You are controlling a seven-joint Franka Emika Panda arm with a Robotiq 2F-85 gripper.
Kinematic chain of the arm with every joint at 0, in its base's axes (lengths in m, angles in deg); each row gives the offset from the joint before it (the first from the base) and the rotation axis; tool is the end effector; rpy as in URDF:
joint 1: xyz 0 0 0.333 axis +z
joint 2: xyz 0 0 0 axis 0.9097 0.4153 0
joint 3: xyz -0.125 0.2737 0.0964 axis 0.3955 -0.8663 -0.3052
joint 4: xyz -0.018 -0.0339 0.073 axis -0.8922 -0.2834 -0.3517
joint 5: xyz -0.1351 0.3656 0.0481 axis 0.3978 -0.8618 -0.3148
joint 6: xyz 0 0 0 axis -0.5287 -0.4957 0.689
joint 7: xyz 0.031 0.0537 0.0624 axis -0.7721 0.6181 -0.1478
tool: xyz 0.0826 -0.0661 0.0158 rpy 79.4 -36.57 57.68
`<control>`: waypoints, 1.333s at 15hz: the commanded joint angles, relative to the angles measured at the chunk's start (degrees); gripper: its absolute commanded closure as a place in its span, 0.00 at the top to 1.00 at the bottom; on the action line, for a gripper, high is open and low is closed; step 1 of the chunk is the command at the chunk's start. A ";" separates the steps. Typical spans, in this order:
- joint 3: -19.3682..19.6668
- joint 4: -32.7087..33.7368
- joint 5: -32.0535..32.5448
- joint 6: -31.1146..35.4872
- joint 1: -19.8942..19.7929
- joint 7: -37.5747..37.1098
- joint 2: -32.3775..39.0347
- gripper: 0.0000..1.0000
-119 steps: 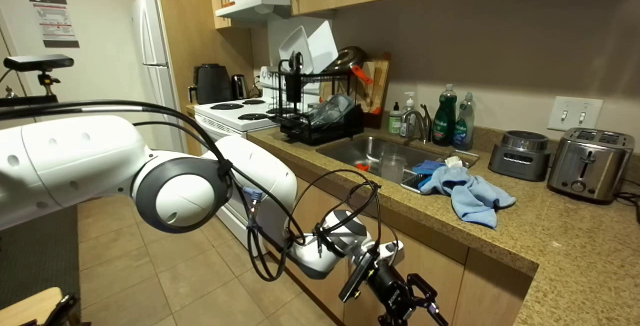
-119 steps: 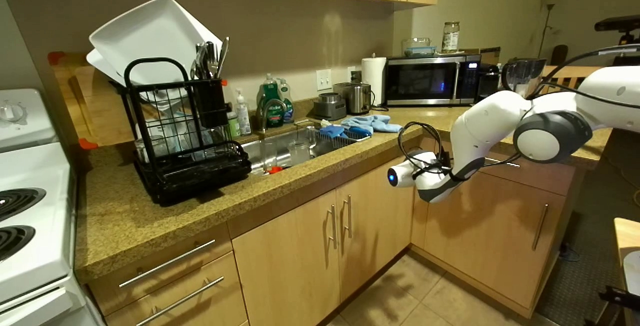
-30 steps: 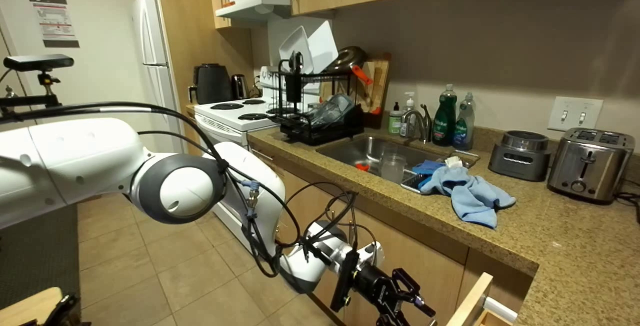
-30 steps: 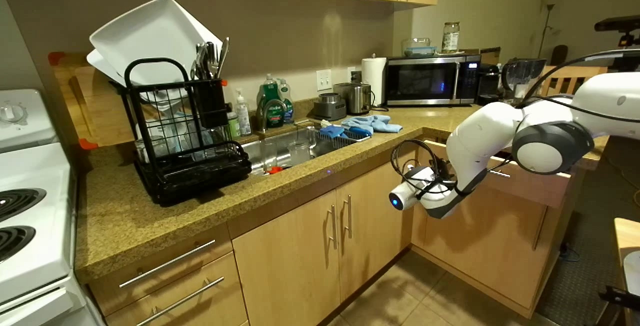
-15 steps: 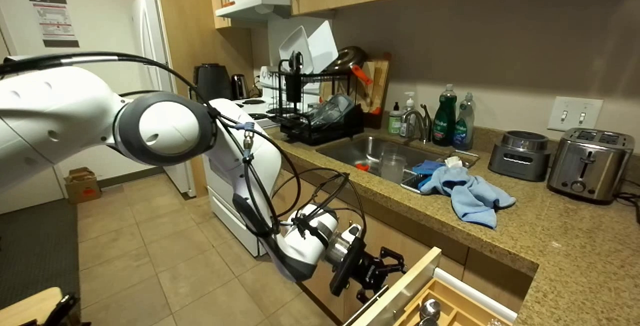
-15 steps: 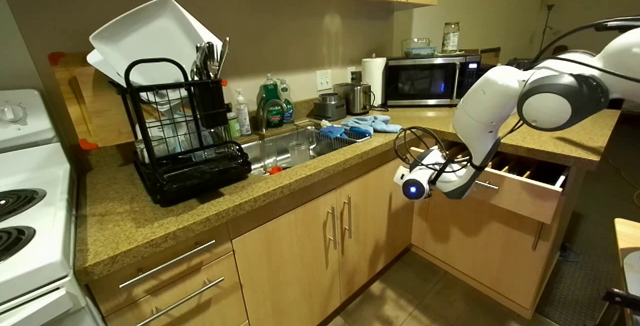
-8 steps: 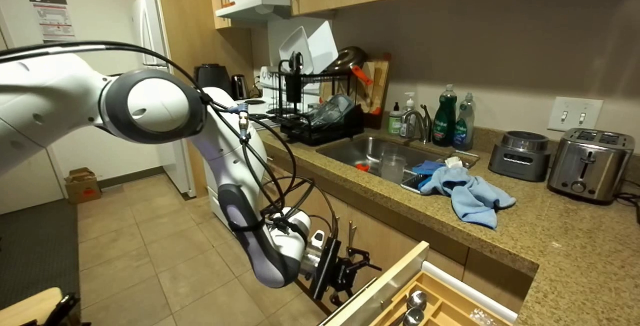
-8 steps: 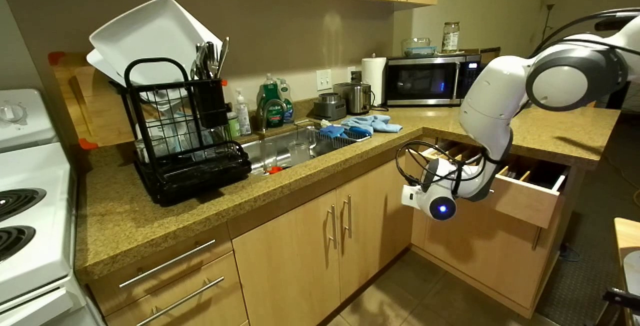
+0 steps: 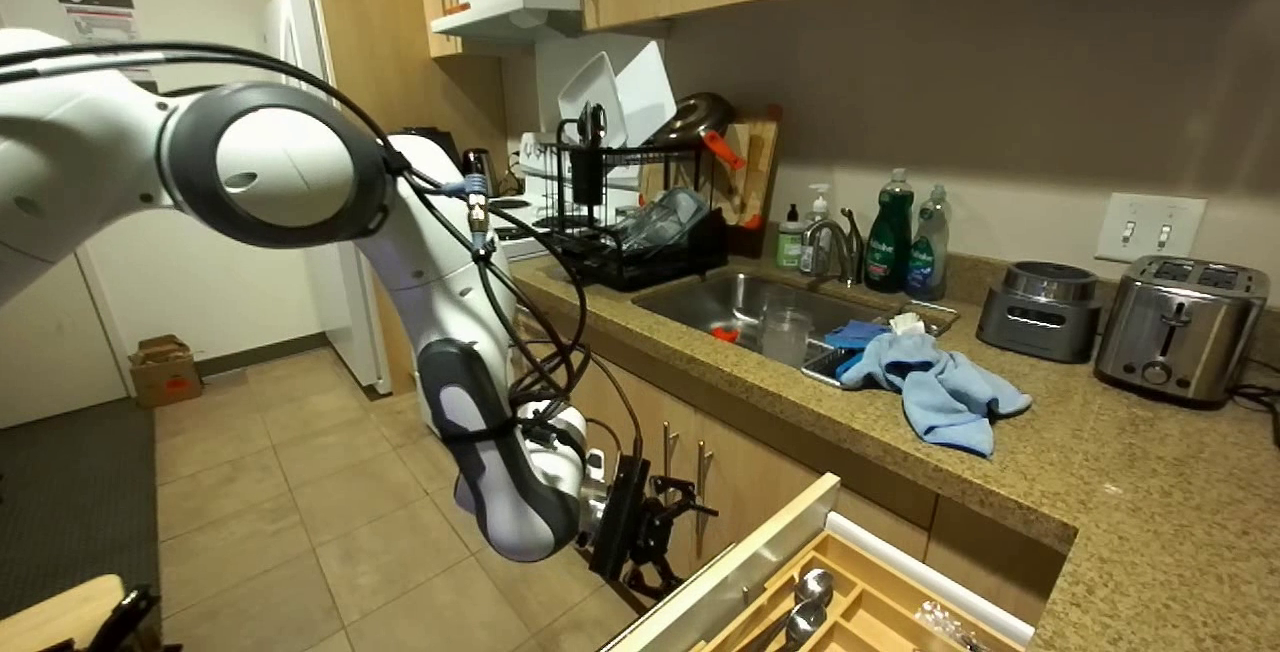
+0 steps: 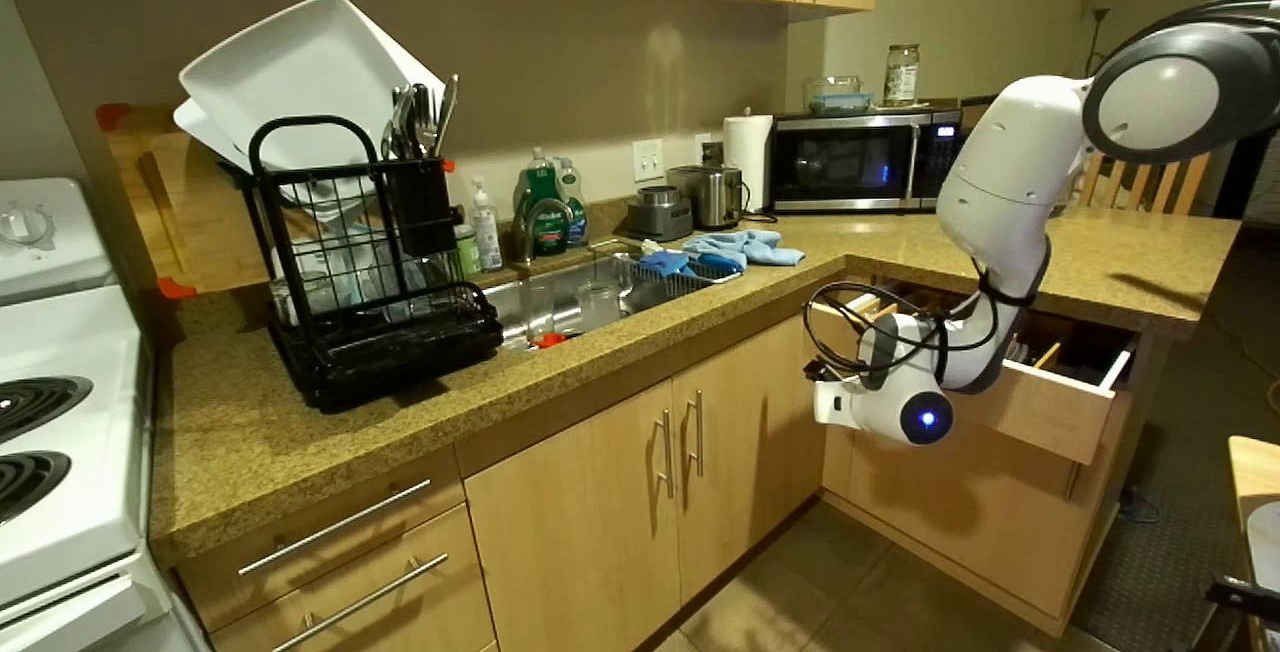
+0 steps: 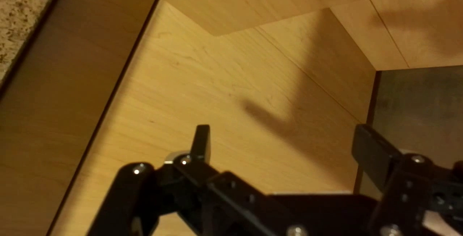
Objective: Pull open the top rightmost drawer fully
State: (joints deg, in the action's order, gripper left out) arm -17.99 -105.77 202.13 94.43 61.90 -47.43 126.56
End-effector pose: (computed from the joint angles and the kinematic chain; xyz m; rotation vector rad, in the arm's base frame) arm 0.5624 -0.0893 -0.0076 1.4956 1.3546 0.0834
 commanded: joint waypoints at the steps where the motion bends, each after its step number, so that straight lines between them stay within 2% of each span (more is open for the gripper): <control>1: -4.31 -5.35 0.86 -0.48 -3.25 -0.19 -5.47 1.00; 4: -7.23 -6.97 -1.12 1.08 -4.58 -0.58 -8.26 1.00; 7: -10.04 -8.10 -6.92 4.43 -5.84 -0.01 -11.48 1.00; 10: -11.62 -9.19 -17.57 8.52 -6.43 1.36 -15.06 1.00; 15: -11.50 -10.90 -36.17 15.35 -5.54 5.33 -19.92 1.00; 18: -11.24 -12.54 -48.94 18.40 -4.87 10.86 -22.36 1.00; 19: -13.47 -13.28 -52.32 18.09 -6.75 12.75 -23.03 1.00; 20: -14.11 -14.02 -56.16 18.42 -7.05 14.38 -24.00 1.00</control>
State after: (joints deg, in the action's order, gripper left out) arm -29.55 -115.52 154.95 111.37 57.19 -38.62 106.92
